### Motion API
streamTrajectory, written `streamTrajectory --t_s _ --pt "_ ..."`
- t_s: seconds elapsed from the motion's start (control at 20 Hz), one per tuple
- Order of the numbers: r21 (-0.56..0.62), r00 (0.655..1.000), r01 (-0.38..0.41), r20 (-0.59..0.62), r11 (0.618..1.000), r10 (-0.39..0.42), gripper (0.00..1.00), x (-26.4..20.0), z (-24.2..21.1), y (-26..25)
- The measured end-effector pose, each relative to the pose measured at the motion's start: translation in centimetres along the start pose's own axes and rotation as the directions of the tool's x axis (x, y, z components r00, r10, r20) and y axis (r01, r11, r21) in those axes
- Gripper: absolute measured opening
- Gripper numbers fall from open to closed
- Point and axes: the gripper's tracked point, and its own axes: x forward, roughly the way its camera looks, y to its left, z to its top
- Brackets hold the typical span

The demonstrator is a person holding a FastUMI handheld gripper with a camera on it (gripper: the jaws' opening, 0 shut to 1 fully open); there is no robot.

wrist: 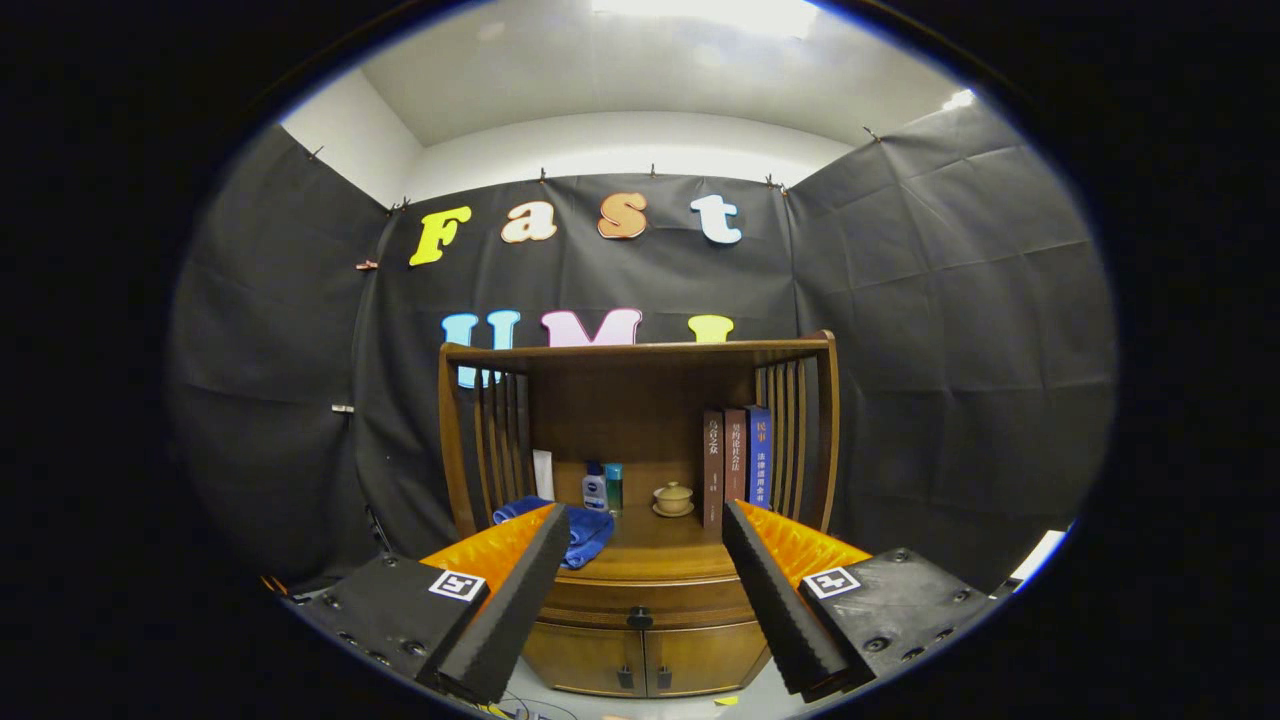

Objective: Pull open the drawer, take out the items inside it, and place them on the countertop above the cabinet.

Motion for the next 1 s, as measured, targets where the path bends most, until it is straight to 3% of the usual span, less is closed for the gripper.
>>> streamTrajectory --t_s 0.35,0.75,1.0 --pt "0.025 0.997 -0.005 -0.078 1.0 0.007 1.0 3.8 -6.5 0.1" --pt "0.008 0.976 -0.004 -0.219 1.0 0.006 1.0 10.0 -18.3 0.7" --pt "0.009 0.943 0.001 -0.332 1.0 0.002 1.0 13.8 -26.3 0.9"
